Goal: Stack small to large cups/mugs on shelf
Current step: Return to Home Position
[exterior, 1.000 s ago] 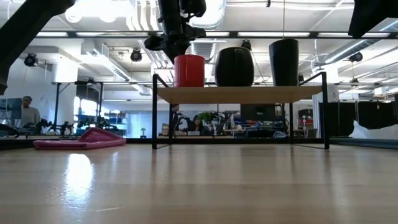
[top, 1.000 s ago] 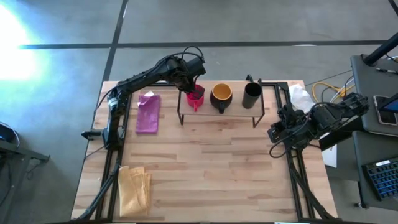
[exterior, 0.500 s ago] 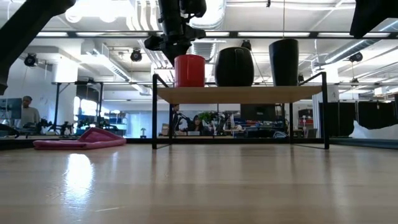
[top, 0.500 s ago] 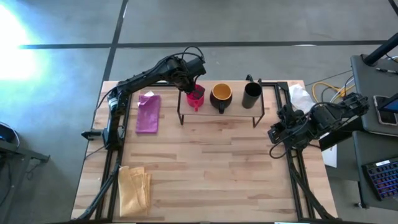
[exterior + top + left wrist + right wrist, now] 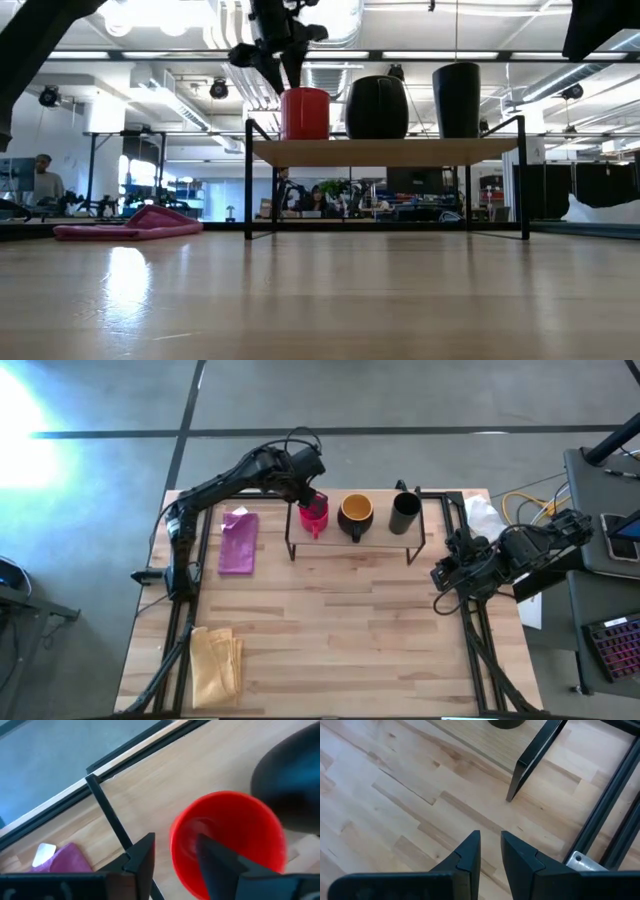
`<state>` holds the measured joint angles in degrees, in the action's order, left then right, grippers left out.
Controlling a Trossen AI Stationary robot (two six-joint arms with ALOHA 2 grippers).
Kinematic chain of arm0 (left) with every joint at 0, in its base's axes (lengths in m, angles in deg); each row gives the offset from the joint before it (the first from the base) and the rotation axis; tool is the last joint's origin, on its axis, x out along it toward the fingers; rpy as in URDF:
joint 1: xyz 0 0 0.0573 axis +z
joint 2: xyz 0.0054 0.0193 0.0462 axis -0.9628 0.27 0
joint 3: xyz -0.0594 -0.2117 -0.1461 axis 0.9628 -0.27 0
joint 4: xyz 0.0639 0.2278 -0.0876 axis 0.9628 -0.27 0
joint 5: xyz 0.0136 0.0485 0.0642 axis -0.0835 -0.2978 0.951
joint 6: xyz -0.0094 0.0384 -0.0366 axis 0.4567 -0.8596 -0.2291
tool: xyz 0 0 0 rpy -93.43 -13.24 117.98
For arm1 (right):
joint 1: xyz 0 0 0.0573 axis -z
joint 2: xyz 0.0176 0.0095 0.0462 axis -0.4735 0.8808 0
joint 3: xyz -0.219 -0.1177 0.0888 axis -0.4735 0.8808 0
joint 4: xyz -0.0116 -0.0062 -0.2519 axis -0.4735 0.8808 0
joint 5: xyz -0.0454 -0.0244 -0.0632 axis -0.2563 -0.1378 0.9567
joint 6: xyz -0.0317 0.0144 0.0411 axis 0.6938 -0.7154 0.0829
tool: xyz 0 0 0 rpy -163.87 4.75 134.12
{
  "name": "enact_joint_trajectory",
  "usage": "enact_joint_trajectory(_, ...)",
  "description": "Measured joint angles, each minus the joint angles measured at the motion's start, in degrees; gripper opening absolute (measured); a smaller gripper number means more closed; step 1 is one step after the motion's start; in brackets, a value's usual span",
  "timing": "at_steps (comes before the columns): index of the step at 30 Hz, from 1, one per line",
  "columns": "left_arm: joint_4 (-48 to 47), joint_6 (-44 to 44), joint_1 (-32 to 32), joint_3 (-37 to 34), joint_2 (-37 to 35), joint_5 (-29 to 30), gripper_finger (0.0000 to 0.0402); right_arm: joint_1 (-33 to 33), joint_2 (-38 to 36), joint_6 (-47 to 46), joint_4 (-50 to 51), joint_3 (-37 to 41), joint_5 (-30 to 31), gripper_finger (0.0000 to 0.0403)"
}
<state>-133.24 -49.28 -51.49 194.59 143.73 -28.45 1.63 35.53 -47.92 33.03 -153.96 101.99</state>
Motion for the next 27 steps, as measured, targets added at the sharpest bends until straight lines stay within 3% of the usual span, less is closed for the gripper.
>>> enact_joint_trajectory(3, 0.19, 1.38, -0.53, 0.35, -2.16, -1.81, 0.0139, 0.00, -0.02, 0.25, 0.06, 0.00, 0.04, 0.0068)
enact_joint_trajectory(6, 2.85, 2.11, -2.15, 0.30, -4.96, -7.62, 0.0145, -0.01, -0.03, 3.29, -1.42, 0.02, 0.89, 0.0068)
enact_joint_trajectory(9, 9.70, -2.00, -6.60, 0.13, -7.46, -10.09, 0.0146, -1.58, -0.57, 17.10, -13.11, -0.27, 3.63, 0.0068)
enact_joint_trajectory(11, 16.96, -6.37, -10.73, 0.13, -9.03, -9.57, 0.0146, -3.12, -1.16, 29.49, -24.46, -0.77, 5.03, 0.0068)
enact_joint_trajectory(14, 27.13, -13.70, -16.33, 0.13, -10.56, -3.77, 0.0146, -3.41, -1.57, 43.80, -35.74, -2.30, 7.15, 0.0068)
enact_joint_trajectory(19, 38.52, -17.21, -22.13, 0.08, -11.98, -1.69, 0.0146, -3.36, -1.52, 48.02, -36.30, -7.46, 7.55, 0.0068)
enact_joint_trajectory(23, 42.64, -23.56, -26.06, 0.08, -12.79, -11.45, 0.0146, -3.38, -1.57, 43.47, -35.61, -11.50, 4.23, 0.0068)
enact_joint_trajectory(27, 46.95, -27.16, -26.73, -0.10, -12.69, -26.00, 0.0146, -3.45, -1.44, 52.82, -39.70, -13.78, -2.91, 0.0068)
